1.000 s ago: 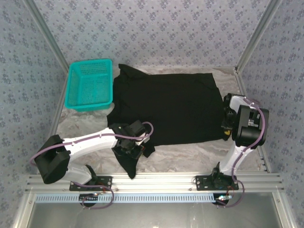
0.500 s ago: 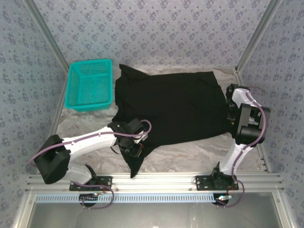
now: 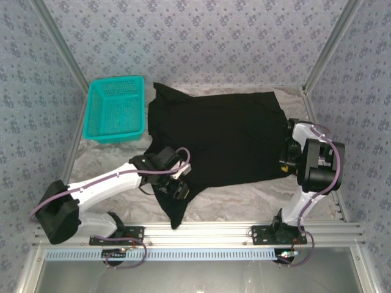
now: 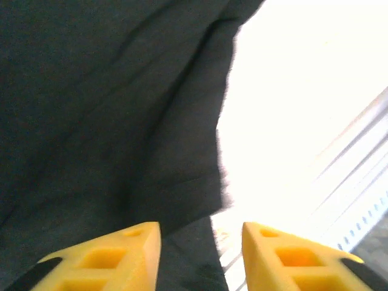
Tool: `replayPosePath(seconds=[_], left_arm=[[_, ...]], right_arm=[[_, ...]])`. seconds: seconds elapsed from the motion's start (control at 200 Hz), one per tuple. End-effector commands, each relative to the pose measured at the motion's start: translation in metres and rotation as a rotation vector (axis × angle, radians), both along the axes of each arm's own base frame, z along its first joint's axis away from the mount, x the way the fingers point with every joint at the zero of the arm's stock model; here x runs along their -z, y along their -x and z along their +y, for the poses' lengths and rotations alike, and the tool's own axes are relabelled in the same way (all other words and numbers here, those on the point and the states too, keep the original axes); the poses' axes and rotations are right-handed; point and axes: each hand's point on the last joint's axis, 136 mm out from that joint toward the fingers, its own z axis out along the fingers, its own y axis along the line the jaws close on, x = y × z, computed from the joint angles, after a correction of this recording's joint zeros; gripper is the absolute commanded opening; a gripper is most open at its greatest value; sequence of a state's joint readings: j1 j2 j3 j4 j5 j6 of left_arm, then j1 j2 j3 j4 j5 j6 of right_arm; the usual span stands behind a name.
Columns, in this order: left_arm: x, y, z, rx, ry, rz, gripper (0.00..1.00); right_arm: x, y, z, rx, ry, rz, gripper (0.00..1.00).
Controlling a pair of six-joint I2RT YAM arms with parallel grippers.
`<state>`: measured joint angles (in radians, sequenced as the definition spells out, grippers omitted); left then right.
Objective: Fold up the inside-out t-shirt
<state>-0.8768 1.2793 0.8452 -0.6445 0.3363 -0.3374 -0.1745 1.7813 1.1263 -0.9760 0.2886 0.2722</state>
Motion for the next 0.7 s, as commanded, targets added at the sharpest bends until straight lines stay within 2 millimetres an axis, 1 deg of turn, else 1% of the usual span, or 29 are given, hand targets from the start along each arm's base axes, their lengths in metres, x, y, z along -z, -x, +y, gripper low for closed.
replayPosePath(seconds=[0.0, 0.03, 0.055, 0.105, 0.145, 0.205, 0.24, 0.285, 0.315, 0.35, 0.41, 0.47, 0.52, 0.58, 0.645, 0.695], left_arm=[[-0.049, 0.013, -0.027, 0.118, 0.247, -0.03, 0.52], [-0.057, 0.015, -0.031, 0.135, 0.293, -0.042, 0.56], [-0.062, 0.014, -0.034, 0.142, 0.324, -0.059, 0.62], [-0.072, 0.006, -0.042, 0.134, 0.371, -0.105, 0.71], [-0.077, -0.006, -0.051, 0.11, 0.398, -0.14, 0.73], [-0.075, -0.029, -0.069, 0.059, 0.397, -0.159, 0.73], [-0.067, -0.041, -0.081, 0.044, 0.376, -0.148, 0.71], [-0.051, -0.06, -0.095, 0.013, 0.313, -0.138, 0.68], [-0.036, -0.074, -0.103, -0.01, 0.272, -0.134, 0.66], [-0.02, -0.085, -0.113, -0.02, 0.234, -0.122, 0.65], [0.008, -0.1, -0.127, -0.039, 0.192, -0.1, 0.63], [0.026, -0.11, -0.138, -0.048, 0.167, -0.082, 0.62], [0.041, -0.116, -0.14, -0.062, 0.144, -0.074, 0.62], [0.056, -0.119, -0.138, -0.077, 0.121, -0.057, 0.61], [0.071, -0.12, -0.128, -0.103, 0.088, -0.03, 0.61], [0.081, -0.119, -0.117, -0.127, 0.065, -0.012, 0.6]], right_arm=[[-0.004, -0.009, 0.003, 0.029, -0.025, -0.072, 0.48], [-0.005, -0.01, 0.003, 0.028, -0.026, -0.08, 0.48], [-0.006, -0.011, 0.002, 0.031, -0.023, -0.089, 0.48], [-0.009, -0.012, -0.002, 0.039, -0.013, -0.109, 0.48], [-0.011, -0.013, -0.005, 0.047, -0.009, -0.127, 0.48], [-0.013, -0.013, -0.008, 0.062, -0.008, -0.148, 0.48], [-0.013, -0.011, -0.01, 0.07, -0.004, -0.152, 0.49], [-0.011, -0.008, -0.011, 0.077, -0.001, -0.148, 0.48], [-0.01, -0.007, -0.01, 0.078, -0.003, -0.144, 0.49], [-0.007, -0.007, -0.01, 0.08, -0.003, -0.138, 0.48], [-0.005, -0.005, -0.012, 0.084, 0.001, -0.123, 0.48], [-0.002, -0.002, -0.015, 0.086, 0.012, -0.098, 0.48], [-0.001, 0.0, -0.019, 0.092, 0.021, -0.081, 0.48], [-0.001, 0.003, -0.024, 0.108, 0.027, -0.075, 0.48], [-0.002, 0.006, -0.03, 0.123, 0.037, -0.072, 0.47], [-0.002, 0.01, -0.035, 0.137, 0.043, -0.061, 0.47]])
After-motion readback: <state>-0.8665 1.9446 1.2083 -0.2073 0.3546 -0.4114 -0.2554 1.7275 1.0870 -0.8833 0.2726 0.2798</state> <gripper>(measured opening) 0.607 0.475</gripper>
